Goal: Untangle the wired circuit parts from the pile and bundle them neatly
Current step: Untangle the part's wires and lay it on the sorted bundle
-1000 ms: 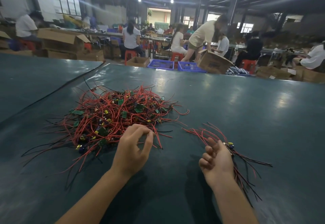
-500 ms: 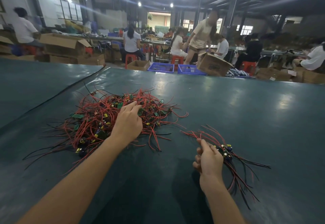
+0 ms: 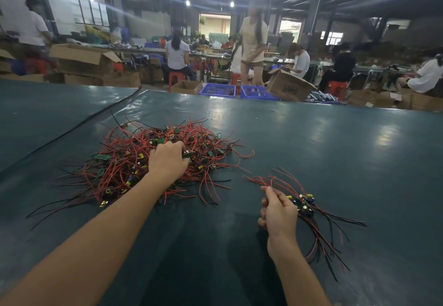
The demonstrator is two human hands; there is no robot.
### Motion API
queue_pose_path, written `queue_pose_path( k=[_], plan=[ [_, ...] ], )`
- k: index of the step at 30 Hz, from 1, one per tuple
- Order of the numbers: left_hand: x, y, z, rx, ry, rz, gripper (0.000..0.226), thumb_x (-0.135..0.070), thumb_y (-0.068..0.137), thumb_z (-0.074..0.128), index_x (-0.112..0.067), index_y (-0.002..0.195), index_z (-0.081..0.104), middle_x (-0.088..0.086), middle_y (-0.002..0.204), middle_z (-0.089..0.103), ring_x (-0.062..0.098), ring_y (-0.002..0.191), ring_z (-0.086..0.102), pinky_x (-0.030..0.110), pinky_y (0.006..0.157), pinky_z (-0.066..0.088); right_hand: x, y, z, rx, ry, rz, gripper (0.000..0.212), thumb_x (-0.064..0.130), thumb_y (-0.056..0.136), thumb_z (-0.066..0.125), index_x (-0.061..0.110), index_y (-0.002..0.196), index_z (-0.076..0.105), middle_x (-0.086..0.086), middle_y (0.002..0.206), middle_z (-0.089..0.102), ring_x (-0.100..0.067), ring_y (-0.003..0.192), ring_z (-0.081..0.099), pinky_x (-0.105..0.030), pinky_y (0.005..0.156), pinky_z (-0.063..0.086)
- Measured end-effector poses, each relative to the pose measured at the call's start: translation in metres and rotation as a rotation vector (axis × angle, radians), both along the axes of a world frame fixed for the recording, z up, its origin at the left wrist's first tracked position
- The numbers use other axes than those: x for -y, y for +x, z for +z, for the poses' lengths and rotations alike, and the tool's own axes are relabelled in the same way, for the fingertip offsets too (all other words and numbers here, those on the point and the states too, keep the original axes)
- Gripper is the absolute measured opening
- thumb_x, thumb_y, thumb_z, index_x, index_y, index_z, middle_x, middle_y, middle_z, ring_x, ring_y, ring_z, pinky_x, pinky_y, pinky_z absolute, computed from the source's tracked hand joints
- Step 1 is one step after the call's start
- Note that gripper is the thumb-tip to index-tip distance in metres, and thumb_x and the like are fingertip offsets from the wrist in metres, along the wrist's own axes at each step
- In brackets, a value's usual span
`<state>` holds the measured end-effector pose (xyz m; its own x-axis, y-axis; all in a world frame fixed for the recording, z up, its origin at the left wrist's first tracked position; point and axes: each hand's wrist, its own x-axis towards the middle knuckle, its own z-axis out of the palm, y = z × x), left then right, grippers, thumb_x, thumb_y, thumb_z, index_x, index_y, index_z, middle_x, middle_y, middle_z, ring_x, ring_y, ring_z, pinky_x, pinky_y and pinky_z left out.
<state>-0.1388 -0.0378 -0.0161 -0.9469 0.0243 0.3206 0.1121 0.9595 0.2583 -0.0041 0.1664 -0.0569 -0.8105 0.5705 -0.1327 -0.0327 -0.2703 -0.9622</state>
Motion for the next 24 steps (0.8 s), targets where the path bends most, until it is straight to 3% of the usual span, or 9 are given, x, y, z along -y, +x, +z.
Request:
queue_pose_path(
  k=[6,8,12,14,18,24],
  plan=[
    [0.002,0.002,-0.005,-0.164,-0.003,-0.053,0.024,-0.031,0.097,0.052,-0.014,0.111,0.063,0.005,0.114,0.059,0.027,0.112,0.053,0.045,0.101,0.035,0.001,0.001,0.000,-0.001,0.024,0.014,0.019,0.017,0.099,0.054,0.014,0.089,0.069,0.001,0.064,0.048,-0.008,0.049,0.036,-0.017,0.037,0.029],
    [0.002,0.009,-0.007,-0.295,0.115,-0.119,0.021,-0.027,0.098,0.051,-0.012,0.110,0.062,0.005,0.111,0.061,0.026,0.107,0.055,0.041,0.097,0.036,0.002,0.001,0.000,-0.004,0.025,0.018,0.019,0.017,0.099,0.054,0.013,0.088,0.069,0.000,0.064,0.048,-0.007,0.046,0.035,-0.017,0.036,0.029],
    [-0.010,0.038,-0.004,-0.598,0.370,-0.398,0.013,-0.010,0.095,0.058,0.000,0.103,0.061,0.011,0.103,0.060,0.022,0.089,0.059,0.034,0.082,0.049,0.004,0.000,0.001,-0.022,0.036,0.033,0.020,0.022,0.098,0.057,0.015,0.085,0.070,0.001,0.064,0.049,-0.004,0.042,0.037,-0.017,0.036,0.030],
    [-0.020,0.057,-0.010,-0.666,0.403,-0.541,0.015,-0.010,0.094,0.057,0.001,0.103,0.061,0.011,0.104,0.058,0.015,0.093,0.056,0.023,0.085,0.049,0.006,0.001,0.002,-0.040,0.066,0.069,0.026,0.030,0.098,0.057,0.018,0.081,0.073,0.003,0.061,0.050,-0.005,0.043,0.038,-0.018,0.039,0.031],
    [-0.038,0.092,-0.034,-0.617,0.431,-0.689,0.020,-0.012,0.095,0.055,0.002,0.104,0.064,0.009,0.108,0.058,0.012,0.099,0.056,0.018,0.088,0.047,0.020,0.007,0.004,-0.122,0.097,0.214,0.034,0.041,0.094,0.060,0.020,0.073,0.078,0.007,0.055,0.054,-0.005,0.043,0.040,-0.017,0.041,0.033],
    [-0.042,0.111,-0.047,-0.518,0.468,-0.757,0.020,-0.016,0.092,0.061,-0.001,0.103,0.068,0.005,0.106,0.057,0.000,0.093,0.052,0.012,0.083,0.045,0.028,0.012,0.001,-0.180,0.228,0.239,0.032,0.036,0.093,0.062,0.026,0.065,0.073,0.009,0.055,0.055,-0.002,0.046,0.043,-0.015,0.044,0.037]
  ],
)
